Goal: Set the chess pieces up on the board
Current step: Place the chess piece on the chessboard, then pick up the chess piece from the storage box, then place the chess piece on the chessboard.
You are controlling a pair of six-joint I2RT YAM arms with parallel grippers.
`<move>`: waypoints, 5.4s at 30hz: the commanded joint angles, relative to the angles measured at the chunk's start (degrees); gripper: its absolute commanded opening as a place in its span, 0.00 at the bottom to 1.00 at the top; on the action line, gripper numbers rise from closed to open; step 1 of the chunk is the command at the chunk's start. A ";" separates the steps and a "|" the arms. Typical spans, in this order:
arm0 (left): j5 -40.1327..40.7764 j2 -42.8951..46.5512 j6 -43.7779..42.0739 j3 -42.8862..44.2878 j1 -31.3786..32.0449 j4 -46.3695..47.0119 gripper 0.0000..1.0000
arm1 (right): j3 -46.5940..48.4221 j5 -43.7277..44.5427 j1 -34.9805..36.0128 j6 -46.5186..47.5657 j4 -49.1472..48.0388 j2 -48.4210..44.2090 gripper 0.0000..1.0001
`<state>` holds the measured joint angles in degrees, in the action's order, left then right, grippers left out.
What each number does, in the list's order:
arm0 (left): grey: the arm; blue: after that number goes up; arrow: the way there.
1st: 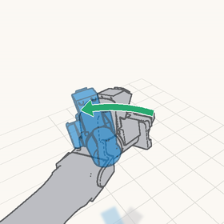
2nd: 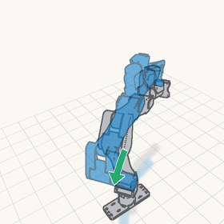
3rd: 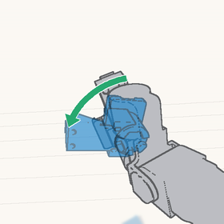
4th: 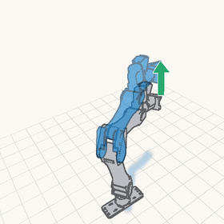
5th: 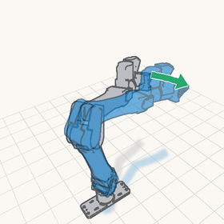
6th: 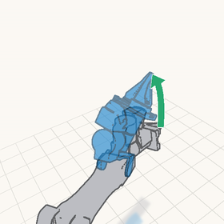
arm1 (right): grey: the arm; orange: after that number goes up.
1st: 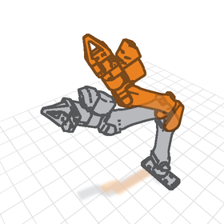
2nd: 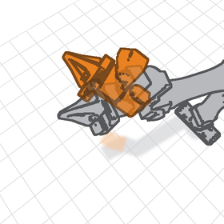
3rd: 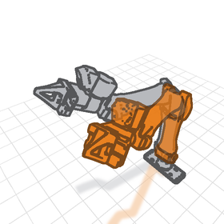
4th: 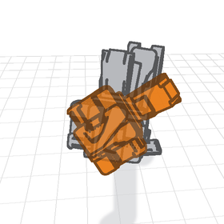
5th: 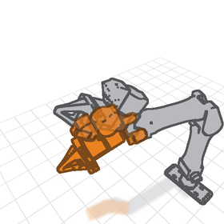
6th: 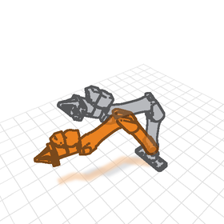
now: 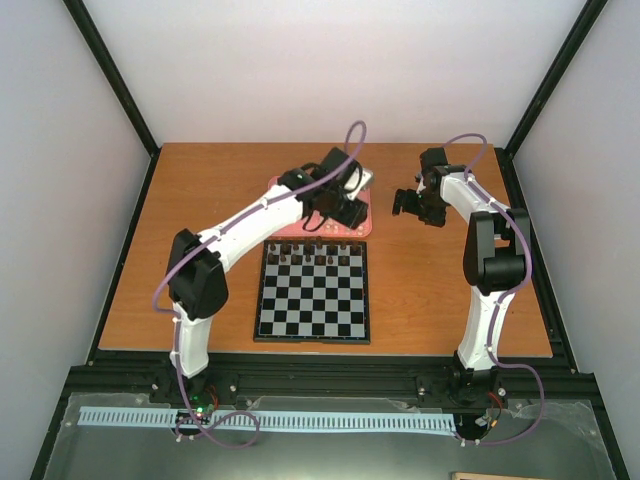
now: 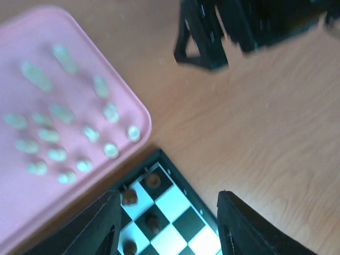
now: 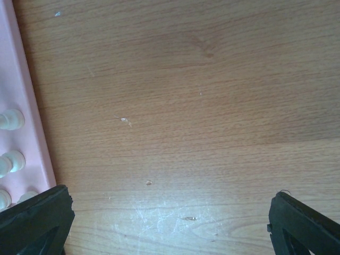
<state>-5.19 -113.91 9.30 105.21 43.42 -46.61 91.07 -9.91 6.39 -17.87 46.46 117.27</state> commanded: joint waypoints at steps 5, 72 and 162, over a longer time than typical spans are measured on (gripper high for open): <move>2.71 -10.08 6.76 17.95 -10.34 -3.20 0.65 | 2.64 -0.64 -0.33 -1.36 0.16 -1.29 1.00; 5.96 -40.65 13.57 42.46 -22.27 3.44 0.02 | 13.77 -1.28 -0.20 -1.97 8.10 8.75 1.00; 2.48 -7.20 -2.74 -19.01 5.20 24.28 0.01 | -1.96 -3.05 -0.77 -3.31 -5.98 1.73 1.00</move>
<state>-3.42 -120.75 7.25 86.67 48.01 -23.75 89.60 -12.71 6.02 -21.06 41.12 120.36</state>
